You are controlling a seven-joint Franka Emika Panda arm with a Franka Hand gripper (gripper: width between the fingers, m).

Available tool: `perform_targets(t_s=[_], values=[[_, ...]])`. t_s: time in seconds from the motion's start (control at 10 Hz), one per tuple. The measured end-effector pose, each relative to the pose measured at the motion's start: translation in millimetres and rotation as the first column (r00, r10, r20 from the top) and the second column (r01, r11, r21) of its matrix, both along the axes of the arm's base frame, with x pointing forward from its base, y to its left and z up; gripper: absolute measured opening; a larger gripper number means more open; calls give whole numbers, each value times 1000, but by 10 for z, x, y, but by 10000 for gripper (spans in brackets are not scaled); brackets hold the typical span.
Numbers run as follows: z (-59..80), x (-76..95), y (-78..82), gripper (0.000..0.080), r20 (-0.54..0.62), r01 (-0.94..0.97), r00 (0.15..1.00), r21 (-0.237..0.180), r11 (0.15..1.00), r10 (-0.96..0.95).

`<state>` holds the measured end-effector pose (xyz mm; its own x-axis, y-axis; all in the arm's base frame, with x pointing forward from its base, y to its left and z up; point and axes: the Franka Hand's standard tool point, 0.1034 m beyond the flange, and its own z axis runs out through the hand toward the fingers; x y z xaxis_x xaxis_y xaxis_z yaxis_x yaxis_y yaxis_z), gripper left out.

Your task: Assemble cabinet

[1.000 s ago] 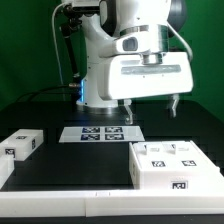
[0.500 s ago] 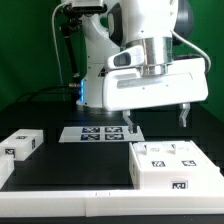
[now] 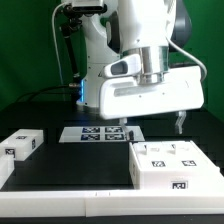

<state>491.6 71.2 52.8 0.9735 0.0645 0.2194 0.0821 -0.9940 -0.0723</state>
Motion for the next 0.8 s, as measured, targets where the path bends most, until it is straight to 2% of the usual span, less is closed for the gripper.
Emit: perform_targets(t_s=[0.2, 0.4, 0.8], values=[[-174, 16, -74, 797, -6, -3, 1000, -3, 1000, 3], [-344, -16, -6, 797, -5, 3, 1000, 8, 1000, -3], [-360, -36, 12, 797, -6, -21, 1000, 4, 1000, 21]])
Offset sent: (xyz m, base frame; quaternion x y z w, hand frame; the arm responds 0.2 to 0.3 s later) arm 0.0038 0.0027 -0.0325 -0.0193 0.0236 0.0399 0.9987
